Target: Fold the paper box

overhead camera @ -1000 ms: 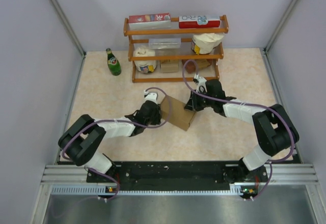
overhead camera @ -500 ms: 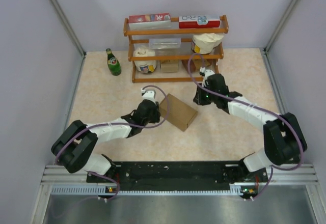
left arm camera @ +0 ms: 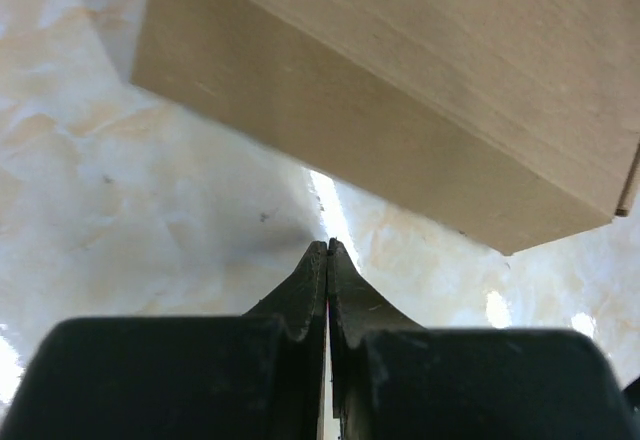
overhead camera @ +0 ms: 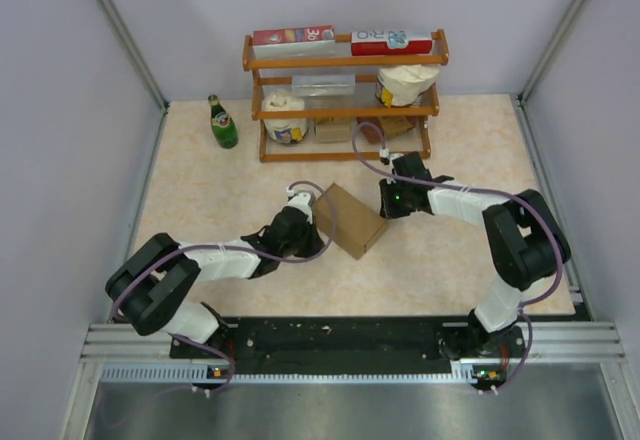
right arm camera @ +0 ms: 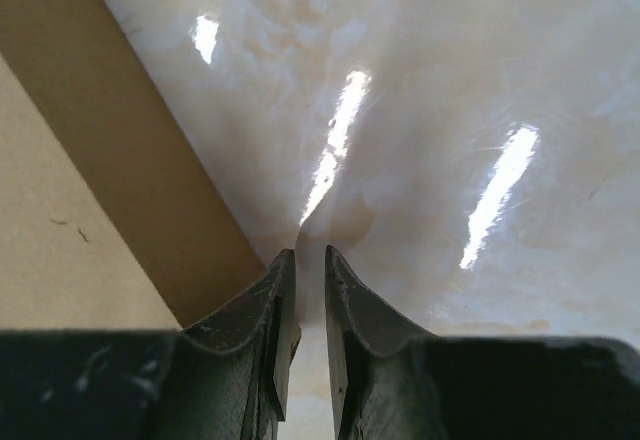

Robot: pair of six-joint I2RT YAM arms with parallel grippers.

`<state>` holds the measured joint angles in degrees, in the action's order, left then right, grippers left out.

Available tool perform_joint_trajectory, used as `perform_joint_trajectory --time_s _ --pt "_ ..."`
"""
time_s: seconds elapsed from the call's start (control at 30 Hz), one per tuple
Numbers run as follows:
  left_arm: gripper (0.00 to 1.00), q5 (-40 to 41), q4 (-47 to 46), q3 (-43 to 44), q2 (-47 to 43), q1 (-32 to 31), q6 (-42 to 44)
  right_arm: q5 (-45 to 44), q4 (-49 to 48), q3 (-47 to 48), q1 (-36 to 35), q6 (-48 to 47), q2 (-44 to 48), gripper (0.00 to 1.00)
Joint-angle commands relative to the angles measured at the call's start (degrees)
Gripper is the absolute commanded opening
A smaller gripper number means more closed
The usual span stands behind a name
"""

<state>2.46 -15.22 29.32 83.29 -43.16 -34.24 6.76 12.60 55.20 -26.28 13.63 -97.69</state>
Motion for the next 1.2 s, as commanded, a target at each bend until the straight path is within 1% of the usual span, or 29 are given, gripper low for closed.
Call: perform_joint_trajectory --time_s 0.0,0.1,0.27,0.5,0.77,0.97,1.03,1.1,1.17 --pt "0.00 -5.35 -2.71 1.08 0.91 -1.49 0.40 4.39 -0.12 -1.93 -1.57 -0.54 2.24 0.18" --pt "0.00 -6.15 -0.87 2.66 1.53 -3.51 1.19 4.40 0.40 -4.04 -3.50 0.43 3.55 0.18" --pt "0.00 -4.57 1.33 3.46 2.06 -6.67 1.02 2.56 1.20 -7.21 -7.29 2.63 5.58 0.18" --pt "0.00 -4.39 1.69 3.64 2.93 -7.99 -0.39 2.46 2.16 -10.11 -9.14 5.62 7.60 0.18" --pt "0.00 -4.48 1.07 5.74 4.34 -9.84 -2.41 5.36 2.17 -13.01 -12.56 9.05 11.03 0.18" --pt "0.00 -4.75 2.39 5.48 2.85 -10.46 -3.11 5.98 3.31 -14.42 -13.36 9.40 12.87 0.18" --pt "0.00 -3.08 4.75 4.70 1.19 -10.46 -3.20 2.49 4.36 -14.68 -13.36 9.49 14.62 0.18" --pt "0.00 0.34 8.00 3.90 -1.27 -10.37 -3.38 -2.61 5.58 -14.68 -13.01 9.75 16.73 0.21" --pt "0.00 3.68 13.96 4.34 -3.56 -9.93 -3.82 -6.48 6.91 -13.55 -11.52 9.05 18.14 0.22"
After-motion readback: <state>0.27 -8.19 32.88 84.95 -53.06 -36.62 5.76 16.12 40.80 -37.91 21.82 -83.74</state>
